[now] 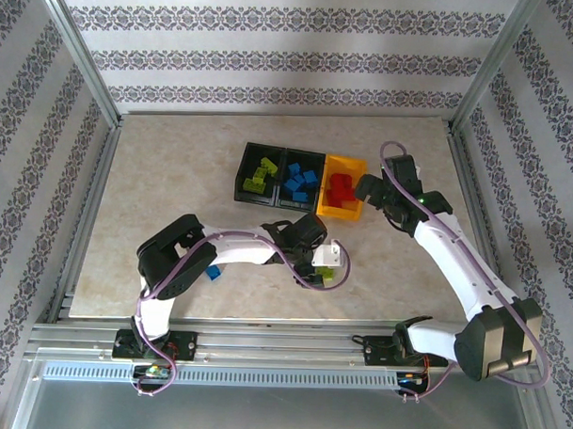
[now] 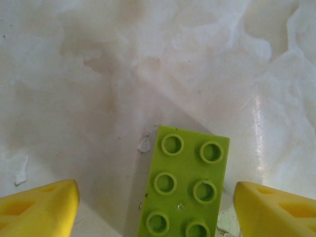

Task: Sort the legos into containers by color
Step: Pick up the lego from the middle-left of the table.

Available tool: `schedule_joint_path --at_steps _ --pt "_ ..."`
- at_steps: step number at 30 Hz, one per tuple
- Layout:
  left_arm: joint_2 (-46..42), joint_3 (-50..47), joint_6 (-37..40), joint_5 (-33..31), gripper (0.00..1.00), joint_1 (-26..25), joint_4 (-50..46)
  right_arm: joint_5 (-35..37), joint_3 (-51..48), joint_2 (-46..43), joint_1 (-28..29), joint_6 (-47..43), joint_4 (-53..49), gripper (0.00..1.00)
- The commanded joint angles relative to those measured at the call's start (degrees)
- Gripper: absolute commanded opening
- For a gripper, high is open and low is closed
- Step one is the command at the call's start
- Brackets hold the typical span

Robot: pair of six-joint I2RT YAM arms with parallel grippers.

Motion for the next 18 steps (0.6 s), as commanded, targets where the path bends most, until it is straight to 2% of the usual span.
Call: schedule_joint_path --at_steps 1,9,18 --pt "1.26 1.41 0.64 -0.22 0.78 -1.06 -1.02 0.49 -0.86 -1.39 -0.81 0.75 -0.22 0.98" --pt "3.53 2.98 -0.81 -2.77 0.52 -1.06 -3.11 -0.39 -0.75 -0.85 -1.03 1.19 0.14 0.98" --pt "1.4 0.21 -4.55 -5.91 0.37 -1.07 0.2 -0.91 -0.4 -1.13 -1.01 1.28 0.31 0.98"
